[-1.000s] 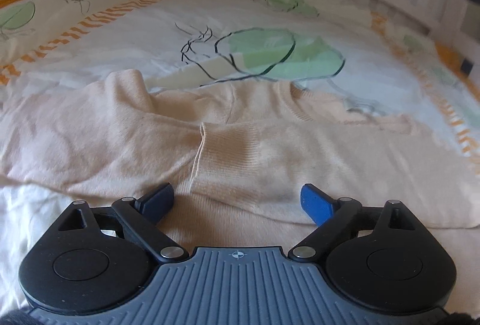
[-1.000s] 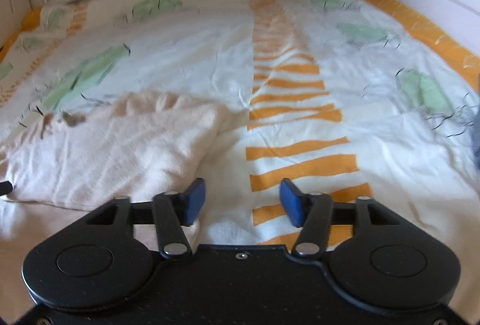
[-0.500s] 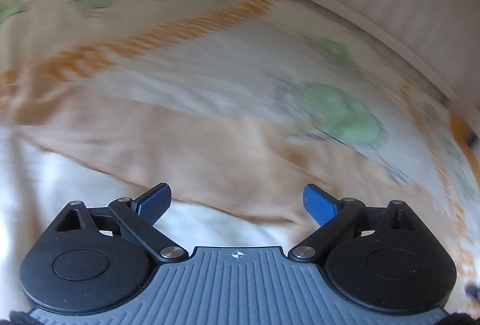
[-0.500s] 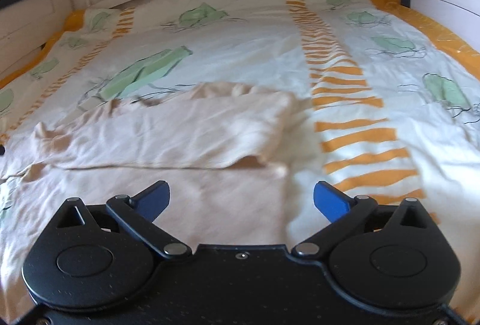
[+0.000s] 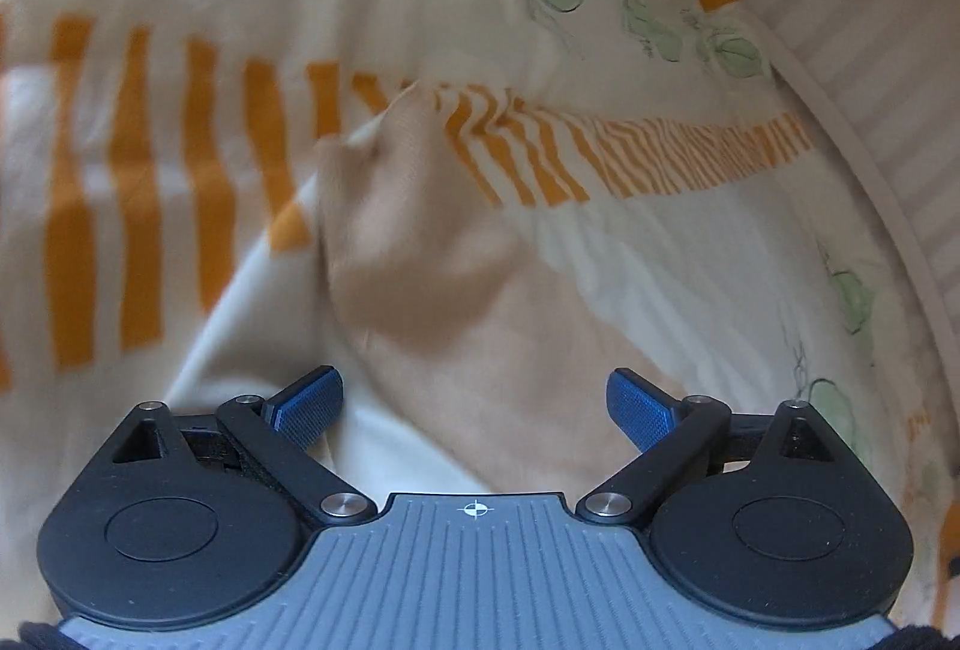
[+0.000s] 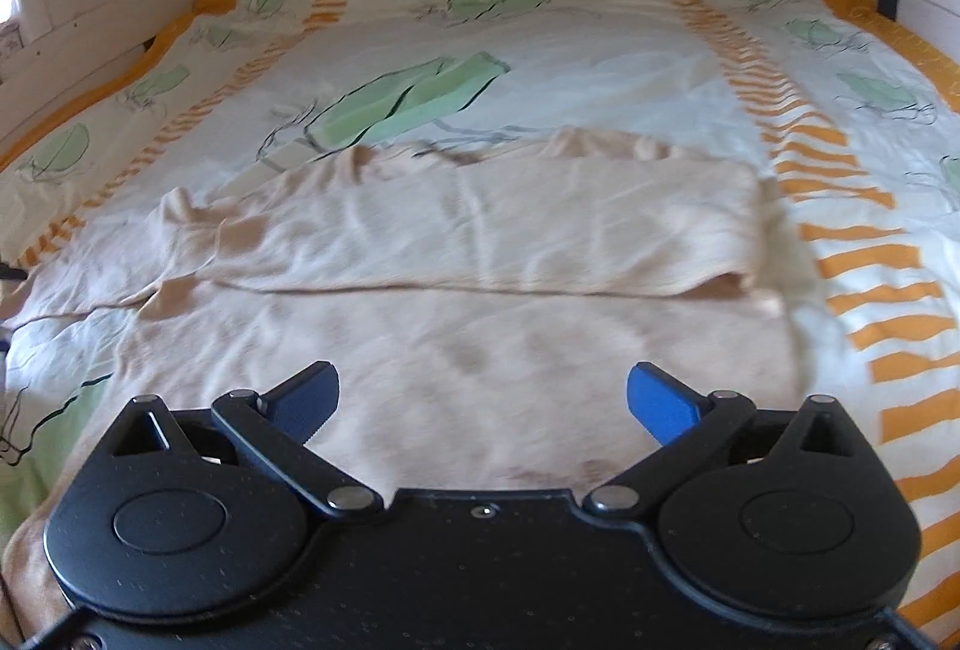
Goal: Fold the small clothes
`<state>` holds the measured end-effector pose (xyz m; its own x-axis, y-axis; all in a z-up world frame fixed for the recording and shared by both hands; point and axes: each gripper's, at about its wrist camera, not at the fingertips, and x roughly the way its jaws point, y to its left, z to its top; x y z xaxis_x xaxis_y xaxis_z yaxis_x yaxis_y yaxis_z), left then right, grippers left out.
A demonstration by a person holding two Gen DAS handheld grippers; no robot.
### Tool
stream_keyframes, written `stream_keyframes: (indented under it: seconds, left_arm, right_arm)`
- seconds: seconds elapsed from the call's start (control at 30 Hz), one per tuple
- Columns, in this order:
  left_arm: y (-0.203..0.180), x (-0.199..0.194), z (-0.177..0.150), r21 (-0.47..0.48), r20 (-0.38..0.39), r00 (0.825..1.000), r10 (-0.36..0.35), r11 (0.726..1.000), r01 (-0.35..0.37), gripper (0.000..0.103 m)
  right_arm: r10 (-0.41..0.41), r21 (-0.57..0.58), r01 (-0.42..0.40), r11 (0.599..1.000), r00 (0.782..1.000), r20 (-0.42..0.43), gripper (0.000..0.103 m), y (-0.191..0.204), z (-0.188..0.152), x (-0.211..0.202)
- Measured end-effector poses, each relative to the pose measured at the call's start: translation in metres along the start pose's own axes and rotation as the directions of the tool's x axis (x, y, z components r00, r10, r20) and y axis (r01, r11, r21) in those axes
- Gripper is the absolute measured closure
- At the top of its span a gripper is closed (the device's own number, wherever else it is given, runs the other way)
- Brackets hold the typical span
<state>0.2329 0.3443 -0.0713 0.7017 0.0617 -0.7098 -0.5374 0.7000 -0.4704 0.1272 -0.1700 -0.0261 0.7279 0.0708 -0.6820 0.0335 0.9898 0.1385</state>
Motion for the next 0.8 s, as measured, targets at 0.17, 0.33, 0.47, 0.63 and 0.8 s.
stream_keyframes:
  seconds: [0.17,0.33,0.47,0.63,0.8]
  left_arm:
    - [-0.013,0.021,0.008,0.102,0.029,0.999,0.034,0.994,-0.036,0.001]
    - [-0.018,0.019,0.002,0.131,0.086,0.994,0.066,0.988,-0.077,0.001]
    - [-0.015,0.016,0.0,0.113,0.103,0.992,0.078,0.99,-0.09,0.001]
    - [-0.023,0.014,0.004,0.175,0.097,0.987,0.124,0.975,-0.14,0.055]
    - [-0.032,-0.008,0.008,0.138,0.091,0.993,0.074,0.987,-0.086,0.096]
  right_arm:
    - [0.015,-0.027,-0.016,1.0,0.999,-0.044,0.001,0.019,-0.002,0.01]
    - [0.01,-0.041,-0.013,0.999,0.998,-0.058,0.001,0.025,-0.005,0.012]
    - [0.009,-0.012,-0.01,1.0,0.997,-0.071,0.001,0.022,-0.009,0.013]
    - [0.015,0.017,-0.014,1.0,0.997,-0.075,0.001,0.016,-0.012,0.013]
    - [0.028,0.058,-0.025,0.998,0.998,-0.057,0.001,0.004,-0.01,0.009]
